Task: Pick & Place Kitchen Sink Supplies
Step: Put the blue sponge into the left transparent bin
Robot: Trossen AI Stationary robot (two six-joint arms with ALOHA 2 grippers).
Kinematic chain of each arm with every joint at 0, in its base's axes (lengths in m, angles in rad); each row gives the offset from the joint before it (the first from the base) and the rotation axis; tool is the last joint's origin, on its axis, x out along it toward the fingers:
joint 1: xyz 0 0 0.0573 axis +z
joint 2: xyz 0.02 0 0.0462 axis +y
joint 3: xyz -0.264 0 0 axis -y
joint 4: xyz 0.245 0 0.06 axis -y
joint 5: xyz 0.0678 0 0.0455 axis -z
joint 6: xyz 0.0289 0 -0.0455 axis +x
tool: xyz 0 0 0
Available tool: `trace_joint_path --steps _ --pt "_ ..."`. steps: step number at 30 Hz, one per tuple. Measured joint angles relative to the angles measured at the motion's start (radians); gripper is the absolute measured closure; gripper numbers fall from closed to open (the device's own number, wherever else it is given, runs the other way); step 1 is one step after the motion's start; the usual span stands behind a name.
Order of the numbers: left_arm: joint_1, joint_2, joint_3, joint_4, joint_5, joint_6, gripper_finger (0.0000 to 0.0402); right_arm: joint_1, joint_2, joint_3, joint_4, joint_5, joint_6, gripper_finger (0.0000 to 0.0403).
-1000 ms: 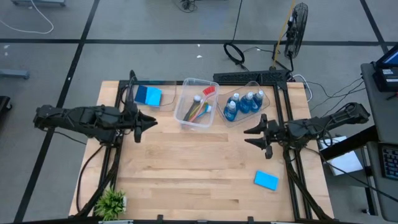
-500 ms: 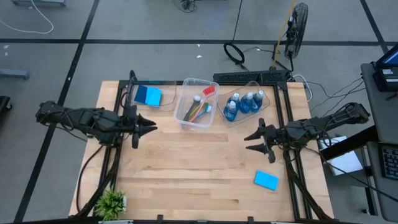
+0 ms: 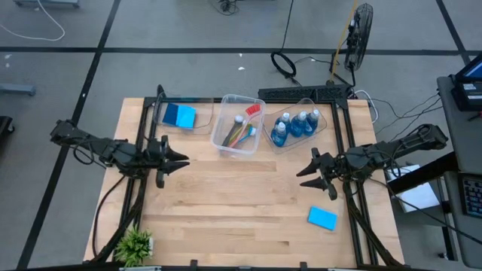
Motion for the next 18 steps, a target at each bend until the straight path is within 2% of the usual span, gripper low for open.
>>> trace_joint_path --steps 7,18 --pt "-0.012 -0.104 -0.037 -0.031 0.0 0.035 0.0309 0.0 0.028 0.036 -0.125 -0.034 0.034 0.0248" --pt "-0.012 -0.164 -0.09 -0.034 0.002 0.043 0.0309 0.018 0.217 0.279 -0.528 -0.082 -0.025 0.0248"
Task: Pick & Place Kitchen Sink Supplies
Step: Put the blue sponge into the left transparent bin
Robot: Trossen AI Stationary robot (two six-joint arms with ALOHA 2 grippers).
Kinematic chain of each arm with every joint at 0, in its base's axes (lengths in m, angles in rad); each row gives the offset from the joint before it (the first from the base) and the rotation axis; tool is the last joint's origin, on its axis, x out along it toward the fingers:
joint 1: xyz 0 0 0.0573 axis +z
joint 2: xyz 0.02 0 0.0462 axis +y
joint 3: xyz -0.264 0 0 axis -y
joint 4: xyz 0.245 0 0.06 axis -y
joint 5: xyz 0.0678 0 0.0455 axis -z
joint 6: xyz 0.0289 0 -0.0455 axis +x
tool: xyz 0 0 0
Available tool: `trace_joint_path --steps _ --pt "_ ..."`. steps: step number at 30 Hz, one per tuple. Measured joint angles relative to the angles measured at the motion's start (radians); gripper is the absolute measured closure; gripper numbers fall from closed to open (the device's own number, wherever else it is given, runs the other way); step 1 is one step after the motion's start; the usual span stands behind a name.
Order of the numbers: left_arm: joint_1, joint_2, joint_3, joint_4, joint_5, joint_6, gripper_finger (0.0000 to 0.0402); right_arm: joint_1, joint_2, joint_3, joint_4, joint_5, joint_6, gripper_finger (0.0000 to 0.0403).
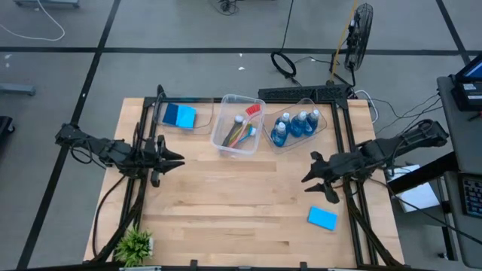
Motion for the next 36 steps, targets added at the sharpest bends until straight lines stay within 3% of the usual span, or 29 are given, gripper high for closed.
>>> trace_joint_path --steps 6,12,26,36 --pt "0.001 0.0 -0.006 0.001 -0.001 -0.008 0.0309 0.058 0.128 0.075 -0.243 -0.078 0.092 0.0248" --pt "0.001 0.0 -0.006 0.003 -0.001 0.002 0.0309 0.125 0.213 0.076 -0.351 -0.166 0.223 0.0248" --pt "0.001 0.0 -0.006 -0.008 -0.002 0.008 0.0309 0.165 0.245 0.074 -0.367 -0.179 0.446 0.0248" --pt "0.001 0.0 -0.006 -0.007 -0.001 0.003 0.0309 0.165 0.245 -0.029 -0.354 -0.183 0.578 0.0248"
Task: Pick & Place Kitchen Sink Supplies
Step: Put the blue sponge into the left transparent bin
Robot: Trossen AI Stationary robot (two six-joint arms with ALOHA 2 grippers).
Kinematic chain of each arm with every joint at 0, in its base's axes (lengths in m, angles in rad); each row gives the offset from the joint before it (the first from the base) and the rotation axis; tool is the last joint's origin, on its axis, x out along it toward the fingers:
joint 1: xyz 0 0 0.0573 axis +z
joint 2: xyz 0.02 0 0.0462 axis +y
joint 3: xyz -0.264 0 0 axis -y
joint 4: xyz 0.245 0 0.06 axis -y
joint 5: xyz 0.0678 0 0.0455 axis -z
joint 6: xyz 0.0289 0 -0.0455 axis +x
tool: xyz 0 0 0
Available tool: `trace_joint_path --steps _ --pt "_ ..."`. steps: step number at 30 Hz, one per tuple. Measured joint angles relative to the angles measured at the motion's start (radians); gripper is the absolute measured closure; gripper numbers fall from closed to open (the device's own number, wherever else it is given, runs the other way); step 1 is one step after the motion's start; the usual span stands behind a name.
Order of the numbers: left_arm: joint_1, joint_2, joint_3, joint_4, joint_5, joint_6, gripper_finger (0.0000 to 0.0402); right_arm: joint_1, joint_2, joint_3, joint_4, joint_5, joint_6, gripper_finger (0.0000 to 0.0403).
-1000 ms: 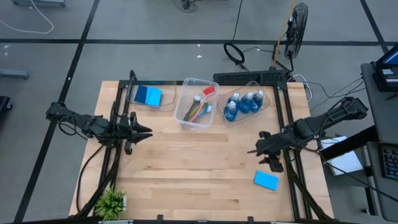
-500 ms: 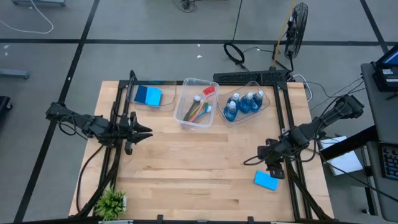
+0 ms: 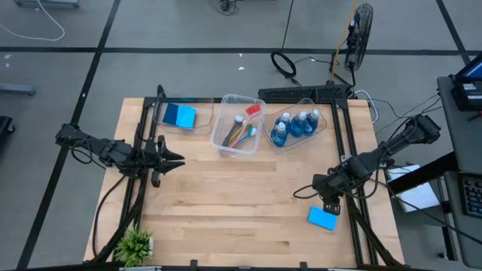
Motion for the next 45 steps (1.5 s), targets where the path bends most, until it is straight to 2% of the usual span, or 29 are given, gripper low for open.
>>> trace_joint_path --steps 11,21,37,40,45 --pt "0.0 0.0 0.0 0.0 0.001 -0.005 0.0309 0.028 0.0 -0.005 0.148 0.0 0.004 0.0248" --pt "0.0 0.0 0.0 -0.006 0.002 -0.001 0.0309 0.066 0.0 -0.006 0.132 0.002 0.127 0.0248" --pt "0.0 0.0 0.0 -0.006 0.01 -0.003 0.0309 0.086 0.0 -0.023 0.163 -0.002 0.134 0.0247" --pt "0.0 0.0 0.0 -0.007 0.01 -0.003 0.0309 0.085 0.0 -0.065 0.209 -0.051 0.172 0.0238" --pt "0.0 0.0 0.0 -0.007 0.01 -0.003 0.0309 0.085 0.0 -0.159 0.274 -0.157 0.222 0.0192"
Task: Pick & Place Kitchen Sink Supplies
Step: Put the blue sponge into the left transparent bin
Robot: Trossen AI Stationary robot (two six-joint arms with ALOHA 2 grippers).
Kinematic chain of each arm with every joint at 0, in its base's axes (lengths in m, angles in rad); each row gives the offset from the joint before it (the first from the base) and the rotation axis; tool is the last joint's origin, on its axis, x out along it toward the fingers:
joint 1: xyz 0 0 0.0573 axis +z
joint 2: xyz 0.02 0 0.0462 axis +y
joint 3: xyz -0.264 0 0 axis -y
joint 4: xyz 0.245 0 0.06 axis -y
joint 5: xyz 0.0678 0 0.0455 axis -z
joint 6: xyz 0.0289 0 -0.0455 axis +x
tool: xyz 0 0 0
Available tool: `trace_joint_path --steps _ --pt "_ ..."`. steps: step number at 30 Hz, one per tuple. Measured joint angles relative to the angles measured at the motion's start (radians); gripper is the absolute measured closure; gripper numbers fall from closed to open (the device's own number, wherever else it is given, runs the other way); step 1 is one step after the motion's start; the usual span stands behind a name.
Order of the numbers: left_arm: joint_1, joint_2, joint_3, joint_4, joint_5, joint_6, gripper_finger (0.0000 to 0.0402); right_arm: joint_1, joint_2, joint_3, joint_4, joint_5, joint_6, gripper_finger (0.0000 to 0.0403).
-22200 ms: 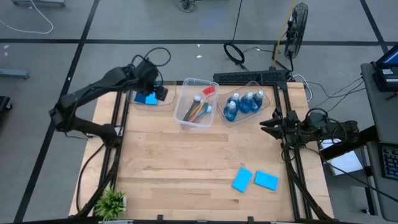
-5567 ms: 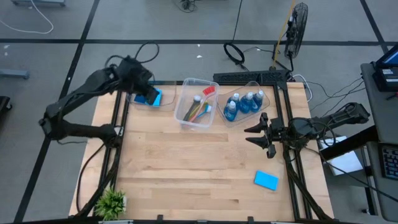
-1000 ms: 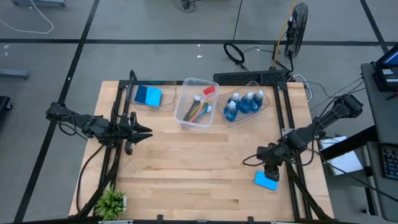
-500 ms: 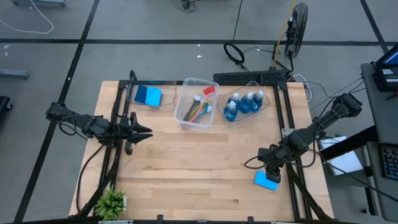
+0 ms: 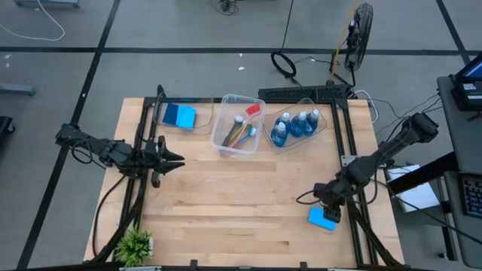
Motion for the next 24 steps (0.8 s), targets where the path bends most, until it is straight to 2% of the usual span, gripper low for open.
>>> trace_joint_path --steps 5,11,19,24 --pt "0.0 0.0 0.0 0.0 0.0 0.0 0.0309 -0.002 0.0 -0.064 0.006 -0.05 0.088 0.0153" --pt "0.0 0.0 0.0 0.0 0.0 0.001 0.0309 -0.001 0.0 -0.092 0.012 -0.044 0.119 0.0149" --pt "0.0 0.0 0.0 0.0 0.0 -0.018 0.0309 0.0 0.0 -0.092 0.06 0.105 0.106 0.0151" --pt "0.0 0.0 0.0 0.0 0.0 -0.023 0.0309 0.0 0.028 -0.092 0.052 0.139 0.064 0.0151"
